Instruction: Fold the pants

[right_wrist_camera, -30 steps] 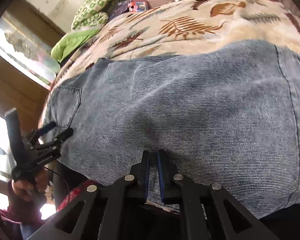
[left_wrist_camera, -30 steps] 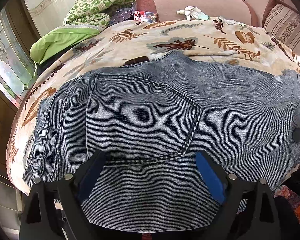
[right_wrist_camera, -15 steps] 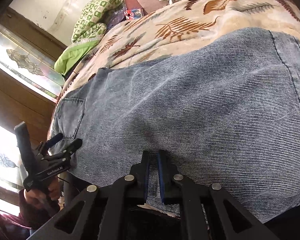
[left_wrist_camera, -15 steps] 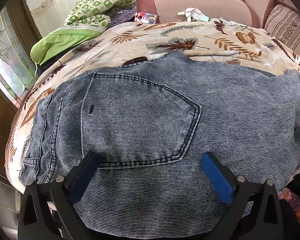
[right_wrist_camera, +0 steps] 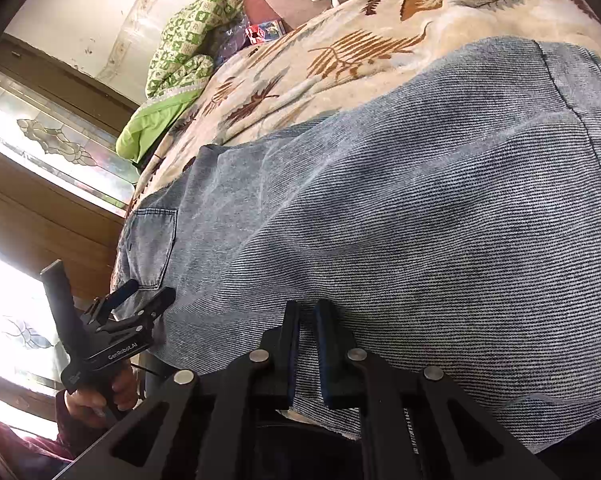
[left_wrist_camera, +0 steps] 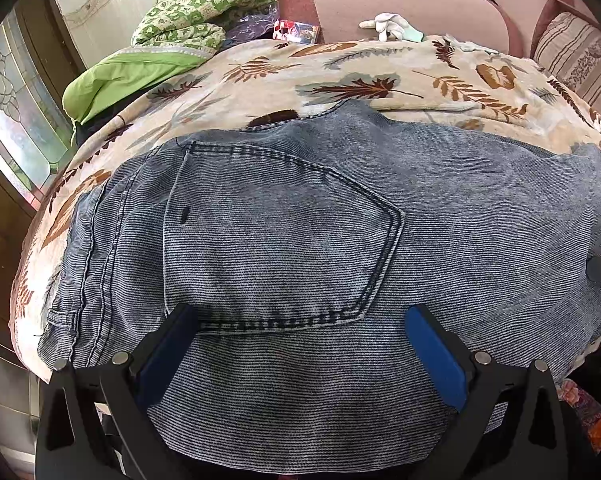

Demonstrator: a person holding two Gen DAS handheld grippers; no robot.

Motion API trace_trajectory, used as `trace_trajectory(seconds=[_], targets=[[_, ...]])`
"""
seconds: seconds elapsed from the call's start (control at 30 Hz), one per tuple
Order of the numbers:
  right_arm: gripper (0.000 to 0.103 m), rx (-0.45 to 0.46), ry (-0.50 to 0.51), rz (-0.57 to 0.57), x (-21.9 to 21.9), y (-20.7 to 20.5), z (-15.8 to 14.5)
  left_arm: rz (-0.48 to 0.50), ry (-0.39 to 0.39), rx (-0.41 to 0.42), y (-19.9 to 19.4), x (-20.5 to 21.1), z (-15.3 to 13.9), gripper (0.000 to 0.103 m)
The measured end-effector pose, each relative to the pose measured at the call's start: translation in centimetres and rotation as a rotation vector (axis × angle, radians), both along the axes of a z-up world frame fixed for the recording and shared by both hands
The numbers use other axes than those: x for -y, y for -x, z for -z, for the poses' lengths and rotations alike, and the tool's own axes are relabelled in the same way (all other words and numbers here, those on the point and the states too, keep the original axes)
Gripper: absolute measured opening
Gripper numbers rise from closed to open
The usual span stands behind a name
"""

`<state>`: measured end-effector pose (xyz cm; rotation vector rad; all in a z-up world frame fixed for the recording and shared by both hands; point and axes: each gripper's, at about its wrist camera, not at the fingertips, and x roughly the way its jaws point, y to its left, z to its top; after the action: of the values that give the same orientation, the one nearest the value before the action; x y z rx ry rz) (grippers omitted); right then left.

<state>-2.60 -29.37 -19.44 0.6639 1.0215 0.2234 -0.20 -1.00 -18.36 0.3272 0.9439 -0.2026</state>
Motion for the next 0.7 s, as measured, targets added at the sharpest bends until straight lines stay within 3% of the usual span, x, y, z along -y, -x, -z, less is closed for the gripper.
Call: trace_trajectory(seconds=[0.2, 0.53, 0.7], targets=[[0.011, -0.009, -0.061, 0.014, 0.5, -0.2, 0.5, -0.048, 0.075, 0.017, -0.4, -1.7, -1.5, 0.103], [0.011, -0.021, -0.114, 0.028, 0.9, -0.4, 1.1, -0.228, 0.073, 0.148, -1.9, -7.7, -4.5, 0.103], [0.011, -0.024, -0.122, 0.03, 1.1, -0.3, 1.1, -0.275, 0.081, 0.174, -2.4, -10.1, -5.1, 0.103]])
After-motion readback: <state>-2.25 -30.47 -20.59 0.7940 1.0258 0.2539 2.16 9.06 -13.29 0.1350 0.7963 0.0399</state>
